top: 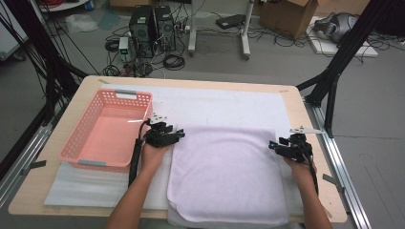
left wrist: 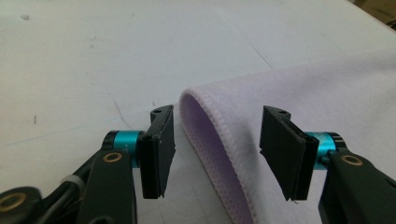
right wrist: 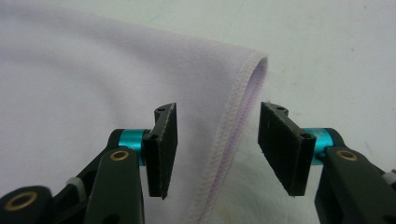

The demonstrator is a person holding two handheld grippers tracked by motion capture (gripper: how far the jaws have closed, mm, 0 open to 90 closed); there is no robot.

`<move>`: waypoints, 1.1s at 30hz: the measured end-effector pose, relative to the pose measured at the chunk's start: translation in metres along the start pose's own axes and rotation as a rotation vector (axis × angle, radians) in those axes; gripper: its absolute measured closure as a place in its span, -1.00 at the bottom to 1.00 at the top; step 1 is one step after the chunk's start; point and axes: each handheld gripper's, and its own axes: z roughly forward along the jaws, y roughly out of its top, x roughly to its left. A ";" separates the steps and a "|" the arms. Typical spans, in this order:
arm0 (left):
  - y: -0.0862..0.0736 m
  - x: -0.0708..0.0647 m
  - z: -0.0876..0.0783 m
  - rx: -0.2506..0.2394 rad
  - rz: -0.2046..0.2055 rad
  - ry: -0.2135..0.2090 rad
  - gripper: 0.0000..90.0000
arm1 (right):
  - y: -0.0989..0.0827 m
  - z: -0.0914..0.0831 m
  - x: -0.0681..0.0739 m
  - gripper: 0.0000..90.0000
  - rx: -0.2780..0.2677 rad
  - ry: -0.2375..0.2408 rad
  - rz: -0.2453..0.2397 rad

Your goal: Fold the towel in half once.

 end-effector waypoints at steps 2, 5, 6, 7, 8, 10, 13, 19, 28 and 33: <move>0.002 0.000 0.005 0.017 0.009 0.024 -0.02 | 0.003 0.004 -0.004 0.02 0.014 -0.004 0.013; 0.004 0.002 0.009 0.056 -0.019 0.037 -0.01 | 0.007 0.009 -0.010 0.01 0.025 -0.009 0.026; 0.004 0.000 0.010 0.058 0.004 0.048 -0.01 | 0.008 0.012 -0.011 0.00 0.022 -0.010 0.029; 0.005 -0.004 0.012 0.069 0.034 0.060 0.00 | 0.009 0.014 -0.012 0.01 0.031 -0.013 0.033; 0.005 -0.007 0.014 0.078 0.073 0.075 -0.01 | 0.009 0.017 -0.012 0.02 0.039 -0.015 0.031; 0.006 -0.014 0.017 0.093 0.151 0.101 0.07 | 0.009 0.020 -0.009 0.13 0.041 -0.039 0.015; 0.005 -0.024 0.020 0.094 0.231 0.074 0.62 | 0.012 0.022 -0.003 0.44 0.054 -0.048 -0.026; 0.005 -0.020 0.019 0.097 0.086 0.040 0.86 | 0.019 0.022 0.006 0.88 0.116 -0.024 -0.043; 0.021 -0.016 0.005 -0.018 -0.008 0.021 0.91 | 0.018 0.005 -0.008 0.93 -0.014 0.018 -0.008; 0.052 -0.015 0.004 -0.072 0.020 0.052 0.91 | 0.038 0.000 -0.010 0.93 -0.111 -0.012 -0.041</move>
